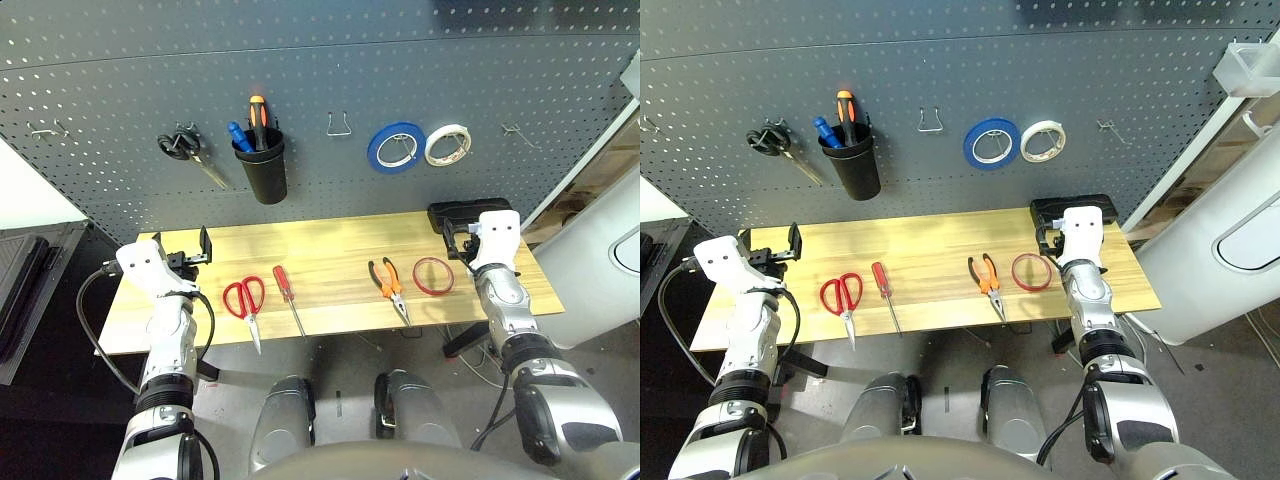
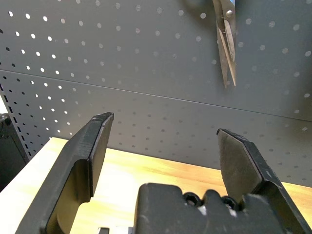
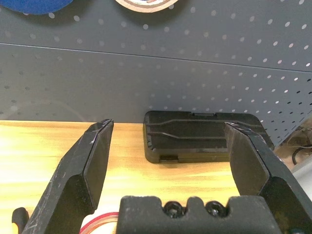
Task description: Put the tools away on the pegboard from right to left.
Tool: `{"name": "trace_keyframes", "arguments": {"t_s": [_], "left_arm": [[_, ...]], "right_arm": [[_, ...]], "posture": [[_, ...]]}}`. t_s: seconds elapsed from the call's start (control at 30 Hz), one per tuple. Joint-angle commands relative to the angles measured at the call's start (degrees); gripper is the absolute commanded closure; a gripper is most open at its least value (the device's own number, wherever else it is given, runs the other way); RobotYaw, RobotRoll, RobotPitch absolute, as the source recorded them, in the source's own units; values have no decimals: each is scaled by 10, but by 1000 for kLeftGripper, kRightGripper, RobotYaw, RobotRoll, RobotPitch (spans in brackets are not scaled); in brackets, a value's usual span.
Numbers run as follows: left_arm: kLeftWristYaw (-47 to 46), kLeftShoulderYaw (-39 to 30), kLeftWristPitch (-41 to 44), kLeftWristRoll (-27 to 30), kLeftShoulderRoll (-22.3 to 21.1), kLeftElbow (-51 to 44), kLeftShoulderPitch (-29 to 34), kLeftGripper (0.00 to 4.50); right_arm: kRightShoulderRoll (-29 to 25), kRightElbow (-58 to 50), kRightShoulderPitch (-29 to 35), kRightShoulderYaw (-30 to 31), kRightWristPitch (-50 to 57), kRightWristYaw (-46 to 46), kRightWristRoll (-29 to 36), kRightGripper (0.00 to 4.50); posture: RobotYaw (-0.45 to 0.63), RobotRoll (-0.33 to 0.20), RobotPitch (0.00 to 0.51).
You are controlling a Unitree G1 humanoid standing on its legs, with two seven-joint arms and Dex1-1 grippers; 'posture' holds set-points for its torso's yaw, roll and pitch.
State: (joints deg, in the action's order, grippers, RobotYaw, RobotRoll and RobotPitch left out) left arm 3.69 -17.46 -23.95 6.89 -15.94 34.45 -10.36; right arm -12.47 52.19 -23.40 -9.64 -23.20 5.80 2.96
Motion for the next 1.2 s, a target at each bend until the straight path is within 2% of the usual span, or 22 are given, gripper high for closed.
{"name": "trace_keyframes", "arguments": {"t_s": [0.03, 0.1, 0.2, 0.37, 0.57, 0.73, 1.07, 1.2], "left_arm": [[48, 8, 13, 21, -14, -29, 11, 33], [129, 17, 43, 60, -39, -92, 34, 33], [185, 22, 90, 95, -57, -161, 64, 33], [224, 24, 168, 131, -73, -253, 98, 33], [306, 55, 250, 159, -112, -343, 131, 33], [342, 56, 301, 181, -130, -373, 141, 33], [347, 69, 343, 183, -118, -396, 140, 33], [374, 82, 365, 189, -128, -403, 147, 33]], "right_arm": [[-5, -66, 10, 11, 80, 9, 2, 0], [-9, -180, 23, 31, 229, 42, 16, 0], [-19, -291, 48, 43, 366, 57, 21, 0], [-24, -376, 61, 43, 491, 72, 35, 0], [-39, -429, 60, 54, 620, 90, 41, 0], [-40, -442, 53, 56, 649, 95, 42, 0], [-31, -435, 50, 59, 662, 97, 43, 0], [-34, -415, 36, 62, 698, 104, 45, 0]], "posture": [[-86, 0, 110], [-88, 0, 138], [-85, 0, 162], [-88, 0, 192], [-98, 0, 225], [-95, 0, 230], [-78, 0, 199], [-69, 0, 191]]}}
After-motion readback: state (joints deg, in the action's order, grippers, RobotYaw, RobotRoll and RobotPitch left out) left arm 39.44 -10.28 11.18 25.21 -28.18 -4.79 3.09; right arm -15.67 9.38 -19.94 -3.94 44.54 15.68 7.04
